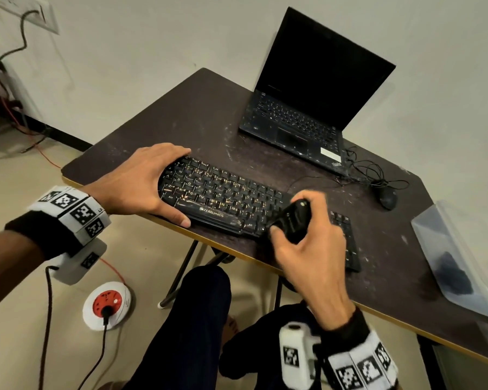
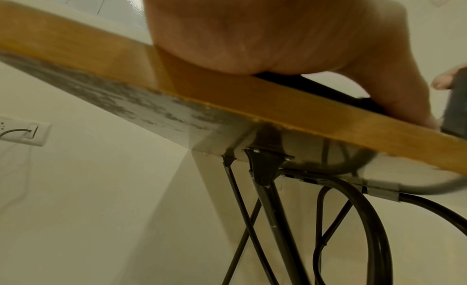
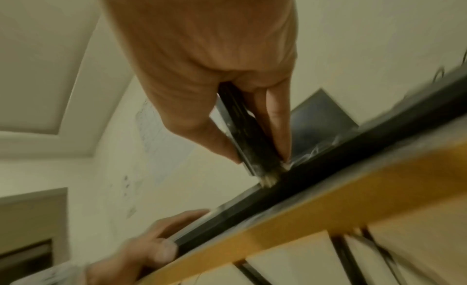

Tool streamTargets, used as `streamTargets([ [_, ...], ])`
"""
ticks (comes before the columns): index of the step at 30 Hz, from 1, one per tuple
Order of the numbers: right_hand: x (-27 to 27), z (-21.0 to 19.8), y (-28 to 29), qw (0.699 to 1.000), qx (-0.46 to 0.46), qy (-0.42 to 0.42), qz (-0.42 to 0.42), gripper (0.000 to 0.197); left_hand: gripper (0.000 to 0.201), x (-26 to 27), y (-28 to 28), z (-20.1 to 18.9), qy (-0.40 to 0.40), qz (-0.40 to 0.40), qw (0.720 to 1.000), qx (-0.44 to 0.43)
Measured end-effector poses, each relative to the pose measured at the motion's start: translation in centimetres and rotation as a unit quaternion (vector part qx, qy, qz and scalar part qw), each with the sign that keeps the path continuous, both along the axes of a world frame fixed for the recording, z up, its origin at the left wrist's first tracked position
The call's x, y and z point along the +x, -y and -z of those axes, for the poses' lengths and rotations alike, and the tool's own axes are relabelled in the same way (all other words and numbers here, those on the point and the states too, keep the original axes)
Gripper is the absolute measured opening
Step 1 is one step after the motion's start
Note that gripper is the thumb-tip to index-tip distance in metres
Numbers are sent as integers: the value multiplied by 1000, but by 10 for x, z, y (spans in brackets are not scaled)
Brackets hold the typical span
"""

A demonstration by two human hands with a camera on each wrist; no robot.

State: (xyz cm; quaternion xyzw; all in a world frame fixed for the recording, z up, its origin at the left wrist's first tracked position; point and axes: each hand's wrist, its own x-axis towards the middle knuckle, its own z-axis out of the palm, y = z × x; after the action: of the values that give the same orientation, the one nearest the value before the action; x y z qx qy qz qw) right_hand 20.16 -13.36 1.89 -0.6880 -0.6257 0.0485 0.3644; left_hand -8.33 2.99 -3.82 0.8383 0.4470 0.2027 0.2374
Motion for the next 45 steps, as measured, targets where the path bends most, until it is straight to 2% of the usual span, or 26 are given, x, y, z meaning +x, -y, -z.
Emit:
streamTargets([
  [2, -6, 2, 4, 999, -17, 7, -37, 50, 147, 0, 0, -1, -2, 3, 1000, -2],
  [5, 13, -2, -16, 998, 6, -19, 53, 50, 147, 1, 0, -1, -5, 3, 1000, 5],
  [6, 12, -3, -16, 998, 6, -18, 59, 50, 147, 1, 1, -1, -7, 3, 1000, 4],
  [9, -11, 0, 0, 999, -22, 15, -38, 51, 147, 0, 0, -1, -4, 0, 1000, -1],
  [10, -13, 1, 0, 998, -25, 16, -46, 51, 147, 0, 1, -2, -5, 4, 1000, -1],
  [14, 8, -3, -21, 999, -7, -3, 36, 50, 146, 2, 3, -5, -3, 7, 1000, 3],
  [17, -8, -4, -5, 997, -35, 4, -62, 50, 145, 0, 2, -3, 2, 3, 1000, -3],
  [18, -8, -3, -6, 997, -41, 3, -72, 50, 145, 0, 3, -4, 1, 4, 1000, -5],
  [22, 22, -10, -34, 999, -30, 12, 28, 49, 145, 2, 3, -6, -5, 4, 1000, -8],
  [26, 11, -8, -22, 995, -64, 24, -73, 49, 147, 1, 3, -3, 1, 1, 1000, -13],
  [30, 31, -15, -47, 998, -67, -10, 1, 50, 147, 2, 3, -5, 2, 3, 1000, -12],
  [34, 14, -16, -35, 990, -85, 21, -114, 50, 147, 0, 3, -3, 6, 0, 1000, -13],
  [38, 34, -21, -62, 996, -80, 11, -31, 51, 146, 1, 4, -6, 3, -1, 1000, -17],
  [39, 37, -22, -63, 996, -78, 20, -35, 52, 147, 2, 4, -6, 4, 1, 1000, -18],
  [42, 25, -21, -50, 986, -107, 50, -121, 52, 146, 0, 3, -5, 2, -2, 1000, -22],
  [43, 25, -21, -52, 985, -112, 56, -121, 52, 147, 1, 3, -6, 0, -1, 1000, -22],
  [45, 33, -25, -66, 991, -111, 39, -69, 52, 147, 0, 2, -7, 0, -1, 1000, -22],
])
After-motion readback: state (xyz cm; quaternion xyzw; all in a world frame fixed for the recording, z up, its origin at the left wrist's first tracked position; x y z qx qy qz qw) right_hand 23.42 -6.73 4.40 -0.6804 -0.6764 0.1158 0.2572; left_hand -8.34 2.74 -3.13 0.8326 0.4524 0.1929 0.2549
